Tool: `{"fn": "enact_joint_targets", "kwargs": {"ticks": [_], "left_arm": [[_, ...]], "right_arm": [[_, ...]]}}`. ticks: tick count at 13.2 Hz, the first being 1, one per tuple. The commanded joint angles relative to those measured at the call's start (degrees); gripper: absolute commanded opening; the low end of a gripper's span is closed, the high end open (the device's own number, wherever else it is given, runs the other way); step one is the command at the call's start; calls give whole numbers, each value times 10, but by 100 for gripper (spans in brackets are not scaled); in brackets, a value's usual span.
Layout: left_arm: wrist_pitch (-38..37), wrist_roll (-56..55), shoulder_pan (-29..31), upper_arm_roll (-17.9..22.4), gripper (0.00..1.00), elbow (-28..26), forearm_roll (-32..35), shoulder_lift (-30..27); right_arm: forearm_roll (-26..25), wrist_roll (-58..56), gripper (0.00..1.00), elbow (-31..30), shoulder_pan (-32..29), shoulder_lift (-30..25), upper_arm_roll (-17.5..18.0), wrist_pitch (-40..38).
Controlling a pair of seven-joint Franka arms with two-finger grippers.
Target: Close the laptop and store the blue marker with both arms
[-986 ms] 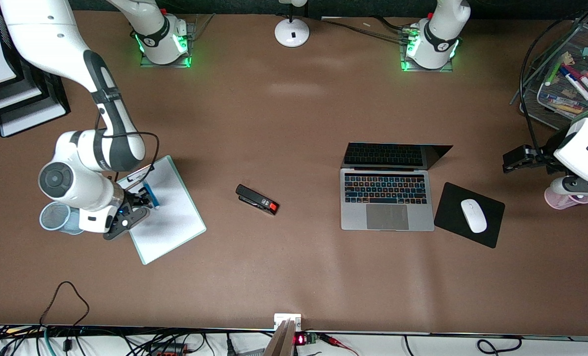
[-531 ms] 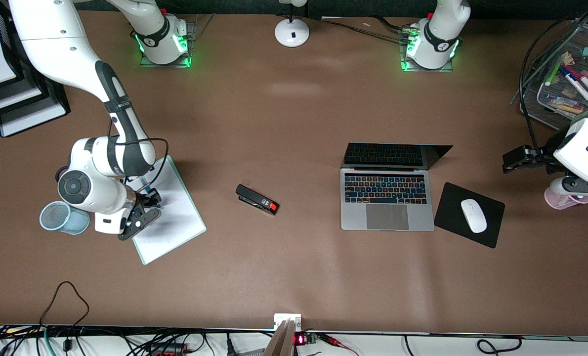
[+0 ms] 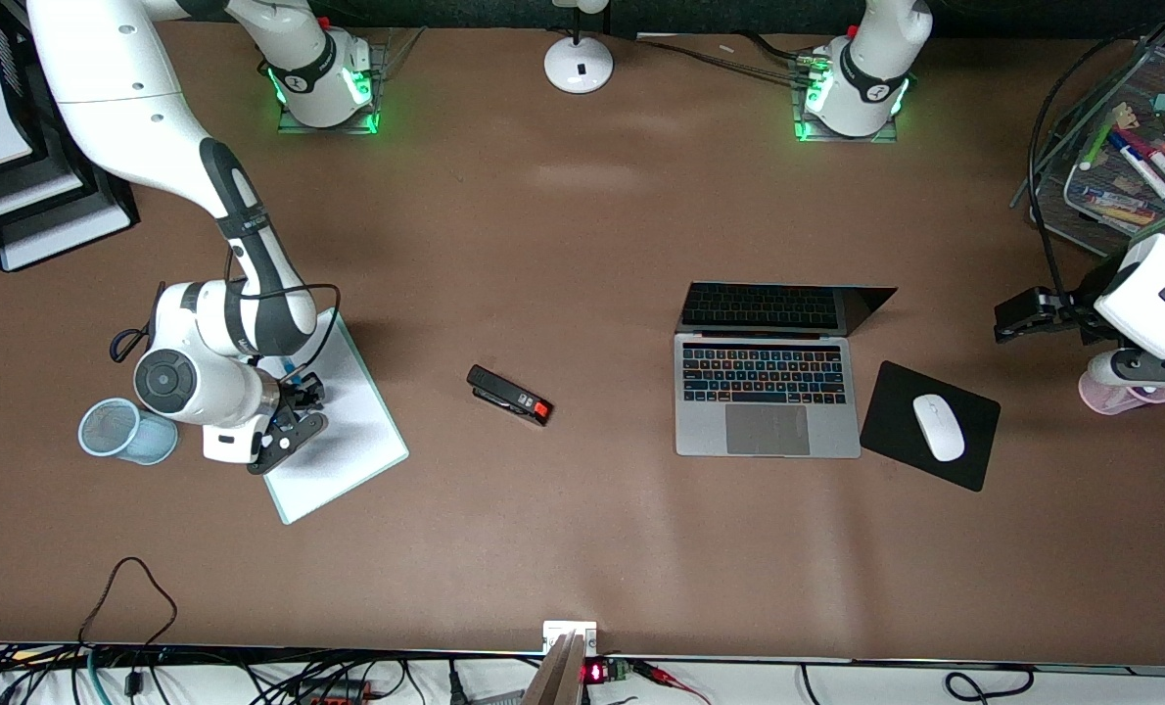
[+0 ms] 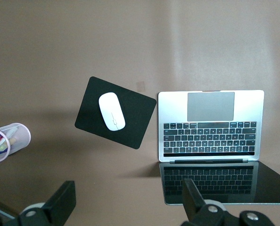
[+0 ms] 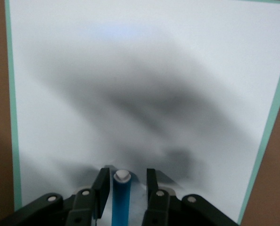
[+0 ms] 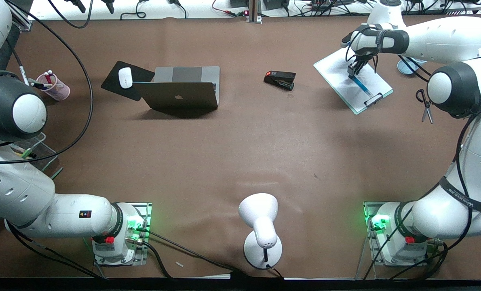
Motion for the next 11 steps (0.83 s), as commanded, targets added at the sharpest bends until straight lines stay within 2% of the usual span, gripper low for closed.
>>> {"fn": "enact_joint_targets", "kwargs": {"ticks": [1, 6, 8, 11], "left_arm": [[-7, 0, 0, -3, 100, 3, 7, -1], [-26, -5, -5, -4, 100, 1, 1, 0], [-44, -19, -4, -4, 100, 0, 0, 0], [-102, -20, -25, -6, 100, 6, 7, 40]], "right_arm": [[5, -10, 36, 8, -2, 4, 0, -5], [6, -9, 34, 8, -1, 8, 0, -4], [6, -8, 30, 8, 1, 9, 0, -4], [6, -3, 14, 8, 1, 10, 0, -4]]}}
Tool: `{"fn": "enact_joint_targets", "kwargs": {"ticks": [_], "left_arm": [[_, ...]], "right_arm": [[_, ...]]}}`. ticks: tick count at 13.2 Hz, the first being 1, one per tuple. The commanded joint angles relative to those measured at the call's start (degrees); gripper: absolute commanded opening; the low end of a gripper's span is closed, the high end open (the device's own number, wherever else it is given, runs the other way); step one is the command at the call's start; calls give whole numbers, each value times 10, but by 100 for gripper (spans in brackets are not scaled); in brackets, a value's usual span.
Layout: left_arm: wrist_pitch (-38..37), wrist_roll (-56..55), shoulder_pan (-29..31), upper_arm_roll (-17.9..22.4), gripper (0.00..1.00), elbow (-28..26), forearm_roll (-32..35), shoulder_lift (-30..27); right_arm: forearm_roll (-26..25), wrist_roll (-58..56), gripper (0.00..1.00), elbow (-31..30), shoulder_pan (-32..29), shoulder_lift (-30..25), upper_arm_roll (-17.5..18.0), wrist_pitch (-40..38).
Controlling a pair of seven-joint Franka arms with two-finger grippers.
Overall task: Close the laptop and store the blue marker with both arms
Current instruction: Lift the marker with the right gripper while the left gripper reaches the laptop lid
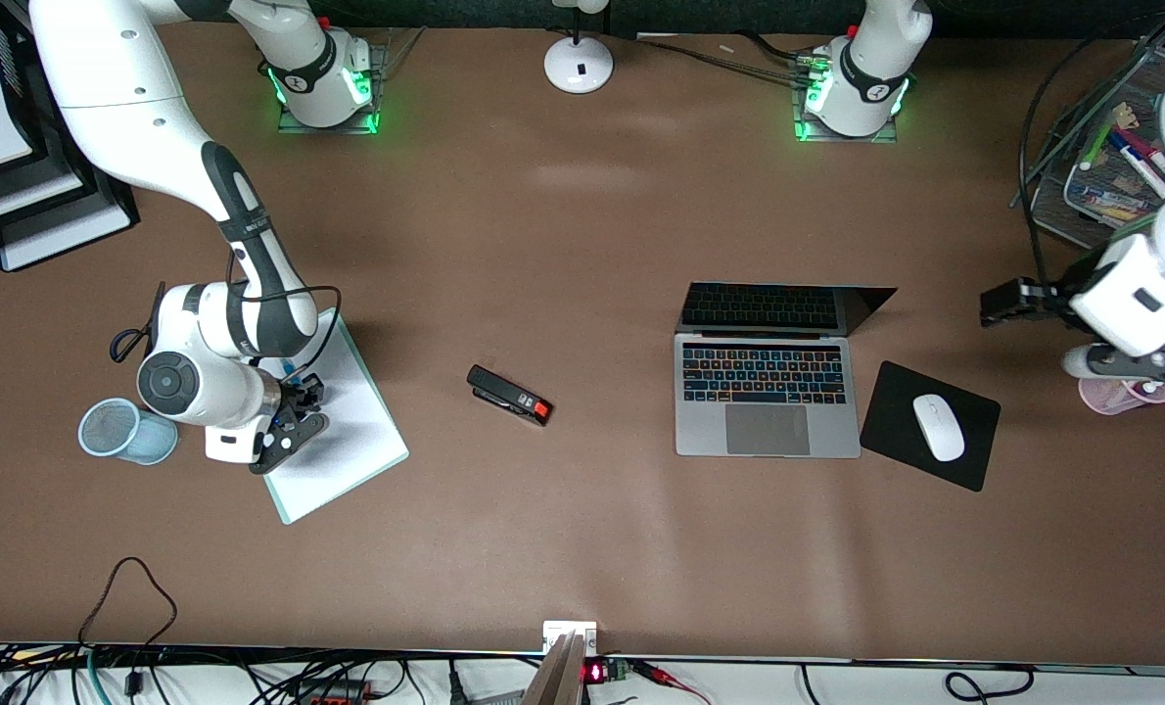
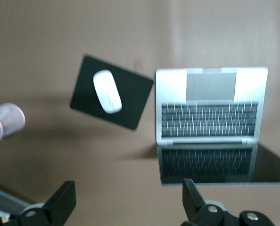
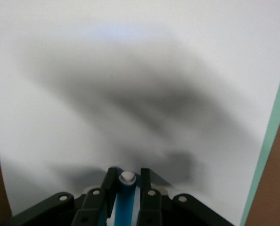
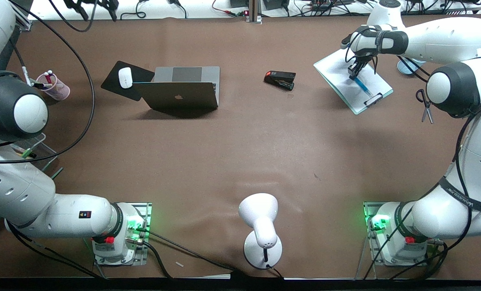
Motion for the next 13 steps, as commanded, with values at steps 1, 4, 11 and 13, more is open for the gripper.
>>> {"fn": "enact_joint_targets", "kwargs": {"ticks": [1, 4, 11, 13], "left_arm": [[-36, -11, -17, -3, 100, 10, 8, 28], [-67, -4, -34, -4, 100, 10, 1, 27], [-113, -67, -43, -42, 2, -26, -93, 21], [-82, -97, -44, -57, 0, -82, -115, -5]], "right_arm": [[7, 0, 5, 10, 1, 6, 0, -6], [7, -4, 0, 36, 0, 0, 0, -16], [5, -20, 0, 138, -16, -43, -5, -127], [8, -68, 0, 137, -25, -72, -4, -130]]}}
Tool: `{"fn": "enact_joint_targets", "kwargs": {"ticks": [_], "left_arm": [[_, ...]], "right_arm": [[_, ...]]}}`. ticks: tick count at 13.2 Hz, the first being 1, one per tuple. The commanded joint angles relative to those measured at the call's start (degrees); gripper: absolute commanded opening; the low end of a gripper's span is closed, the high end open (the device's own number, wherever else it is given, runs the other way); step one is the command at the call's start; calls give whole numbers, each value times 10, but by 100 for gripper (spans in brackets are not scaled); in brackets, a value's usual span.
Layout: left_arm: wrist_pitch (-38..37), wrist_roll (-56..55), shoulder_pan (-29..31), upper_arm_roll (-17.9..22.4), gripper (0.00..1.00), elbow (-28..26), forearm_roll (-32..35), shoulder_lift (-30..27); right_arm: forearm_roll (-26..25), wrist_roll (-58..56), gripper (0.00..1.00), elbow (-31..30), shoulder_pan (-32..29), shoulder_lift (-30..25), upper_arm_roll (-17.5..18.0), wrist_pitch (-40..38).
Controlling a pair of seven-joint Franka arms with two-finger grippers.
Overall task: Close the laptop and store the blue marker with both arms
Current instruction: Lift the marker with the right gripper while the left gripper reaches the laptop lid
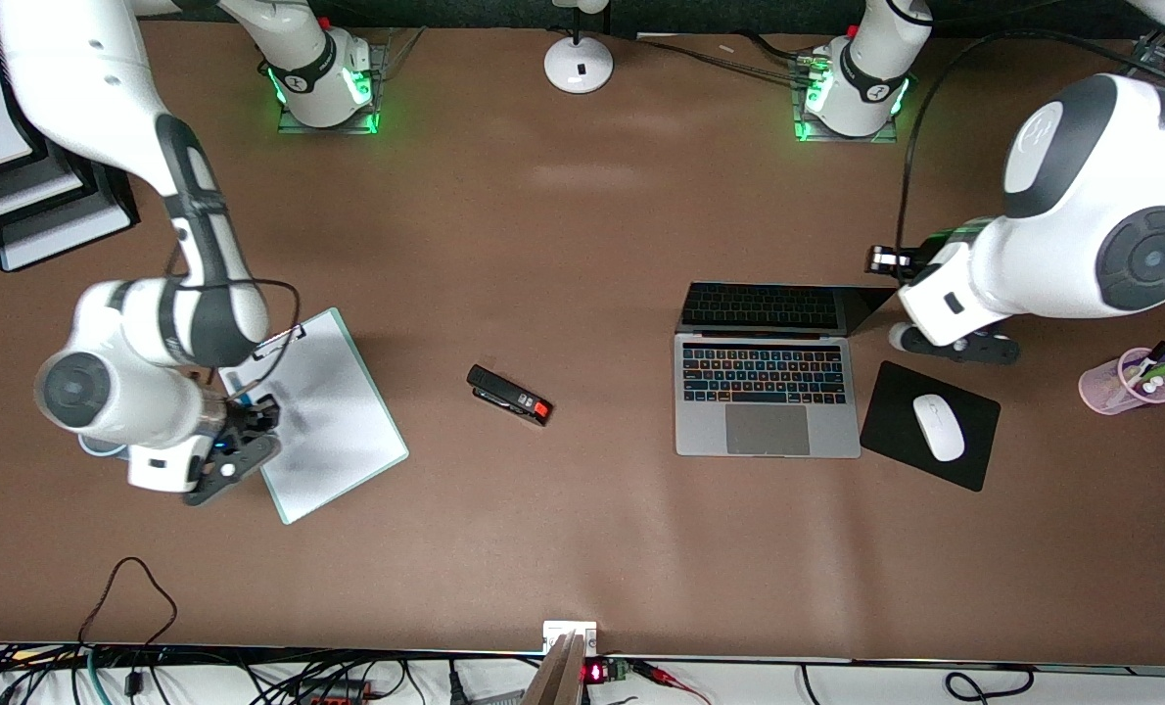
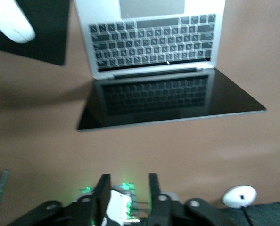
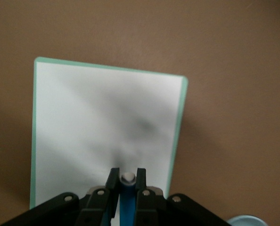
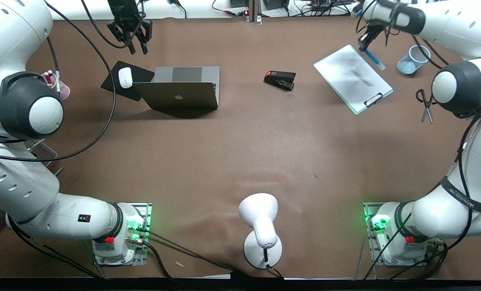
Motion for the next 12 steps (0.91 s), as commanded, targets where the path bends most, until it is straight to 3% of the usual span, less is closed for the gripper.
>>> {"fn": "enact_joint_targets", "kwargs": {"ticks": [1, 4, 8, 12], "left_arm": [[67, -58, 6, -32, 0, -108, -23, -60], [197, -110, 6, -94, 0, -276, -21, -149], [291, -125, 6, -142, 0, -375, -12, -177], [408, -126, 9, -145, 0, -450, 34, -175]], "right_arm": [[8, -83, 0, -4, -22, -43, 4, -19], [34, -206, 0, -4, -51, -71, 7, -20], [146, -416, 0, -2, -106, -84, 6, -20], [243, -584, 0, -3, -167, -89, 5, -56]]}}
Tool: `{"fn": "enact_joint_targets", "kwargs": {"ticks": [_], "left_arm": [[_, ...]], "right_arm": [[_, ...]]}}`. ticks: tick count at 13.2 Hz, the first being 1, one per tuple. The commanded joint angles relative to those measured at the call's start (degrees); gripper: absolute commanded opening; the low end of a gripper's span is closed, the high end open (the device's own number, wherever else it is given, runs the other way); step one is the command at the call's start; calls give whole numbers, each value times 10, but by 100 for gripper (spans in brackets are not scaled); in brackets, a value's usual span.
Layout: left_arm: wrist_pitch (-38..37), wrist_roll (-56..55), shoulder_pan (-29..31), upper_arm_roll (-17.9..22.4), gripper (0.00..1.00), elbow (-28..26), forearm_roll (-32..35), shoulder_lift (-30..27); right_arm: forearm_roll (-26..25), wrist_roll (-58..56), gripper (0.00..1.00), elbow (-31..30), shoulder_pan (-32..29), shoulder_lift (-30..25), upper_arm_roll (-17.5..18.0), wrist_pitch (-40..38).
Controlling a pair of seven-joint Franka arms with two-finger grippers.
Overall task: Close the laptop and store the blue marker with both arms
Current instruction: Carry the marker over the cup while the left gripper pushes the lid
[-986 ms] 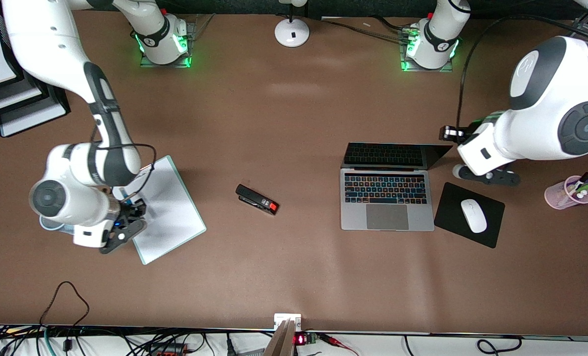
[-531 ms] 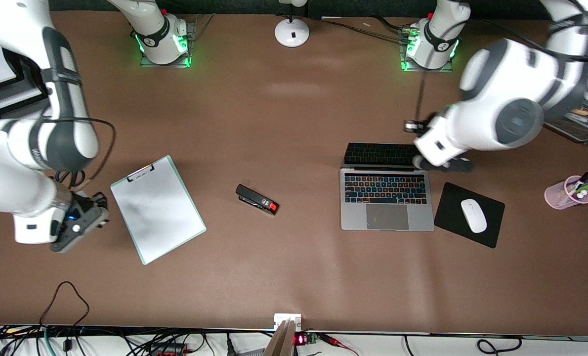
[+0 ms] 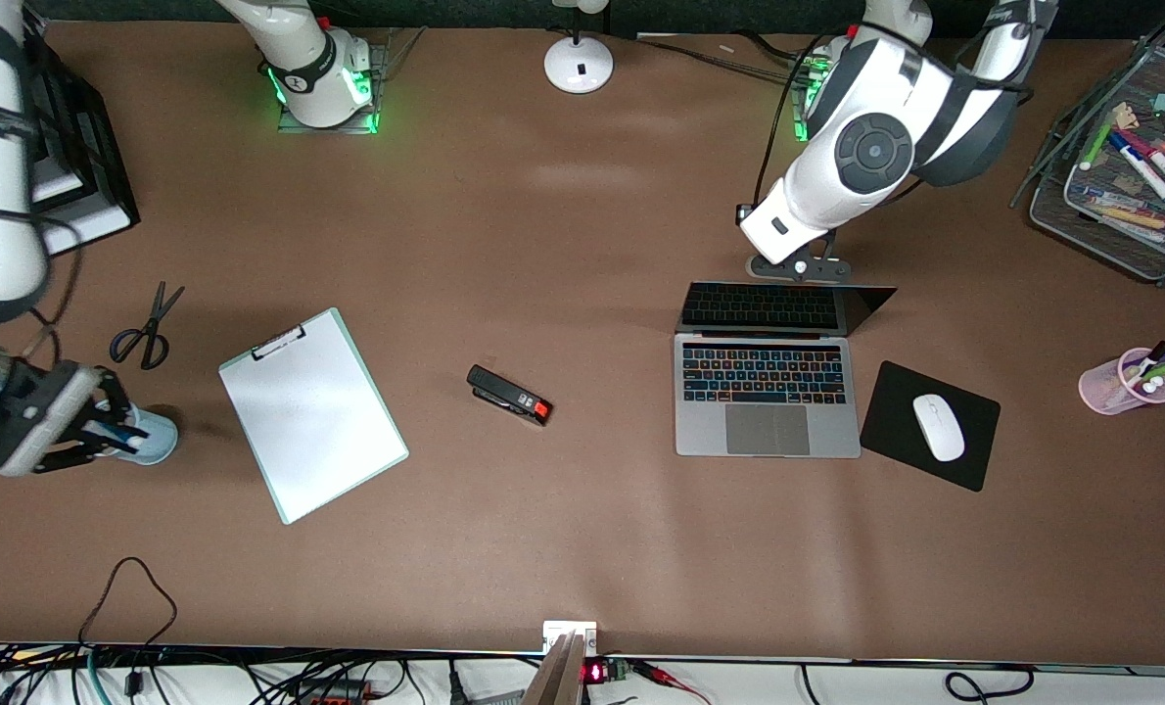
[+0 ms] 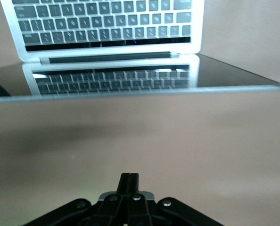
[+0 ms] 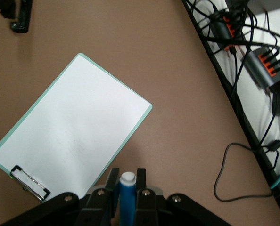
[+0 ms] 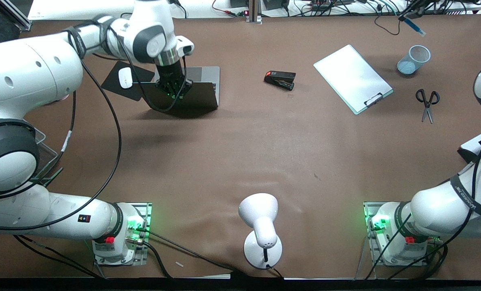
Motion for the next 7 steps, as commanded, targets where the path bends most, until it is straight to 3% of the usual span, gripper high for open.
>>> {"fn": "enact_joint_targets", "kwargs": {"ticks": [1, 4, 7], "left_arm": [[50, -2, 11, -4, 0, -40, 25, -15], [99, -2, 14, -3, 0, -39, 66, 1], [164, 1, 35, 0, 0, -35, 76, 19]], "right_arm": [[69, -91, 0, -5, -49, -11, 7, -42], [169, -212, 0, -6, -88, -4, 7, -63], [229, -258, 0, -7, -130, 19, 7, -123]]}}
